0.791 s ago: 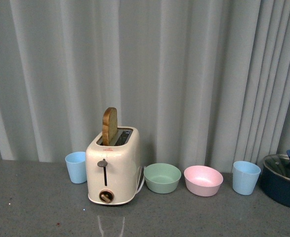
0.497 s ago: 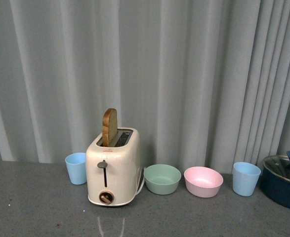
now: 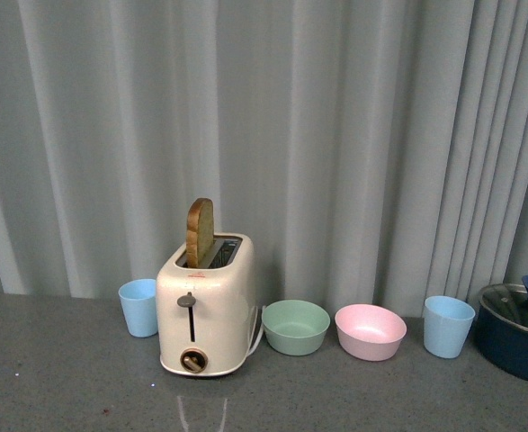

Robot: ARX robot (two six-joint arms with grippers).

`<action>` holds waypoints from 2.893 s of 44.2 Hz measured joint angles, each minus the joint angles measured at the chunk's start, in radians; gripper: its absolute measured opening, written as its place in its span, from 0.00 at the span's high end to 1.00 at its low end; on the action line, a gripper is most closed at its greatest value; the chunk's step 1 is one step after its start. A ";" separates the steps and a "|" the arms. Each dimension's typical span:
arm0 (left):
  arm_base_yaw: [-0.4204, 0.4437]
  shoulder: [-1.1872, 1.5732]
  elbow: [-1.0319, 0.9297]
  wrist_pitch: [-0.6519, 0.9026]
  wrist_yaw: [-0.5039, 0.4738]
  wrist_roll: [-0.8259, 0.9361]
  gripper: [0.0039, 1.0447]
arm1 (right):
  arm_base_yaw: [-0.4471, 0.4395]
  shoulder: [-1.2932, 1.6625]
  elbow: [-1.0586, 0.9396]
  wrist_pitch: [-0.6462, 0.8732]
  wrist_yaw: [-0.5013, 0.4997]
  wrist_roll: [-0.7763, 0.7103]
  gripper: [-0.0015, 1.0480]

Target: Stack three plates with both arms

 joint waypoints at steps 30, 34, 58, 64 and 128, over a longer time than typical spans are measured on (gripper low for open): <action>0.079 1.201 0.611 -0.146 0.409 0.357 0.06 | -0.001 0.000 0.000 0.000 -0.001 0.000 0.07; 0.090 1.490 0.791 -0.189 0.359 0.397 0.06 | -0.001 0.000 0.000 0.000 0.000 0.000 0.07; 0.334 2.050 1.287 -0.422 0.301 0.605 0.06 | -0.001 0.000 0.000 0.000 -0.001 0.000 0.07; 0.384 2.076 1.288 -0.439 0.325 0.667 0.06 | -0.001 0.000 0.000 0.000 0.000 0.000 0.07; 0.372 2.186 1.182 -0.306 0.309 0.715 0.90 | -0.001 0.000 0.000 0.000 0.000 0.000 0.07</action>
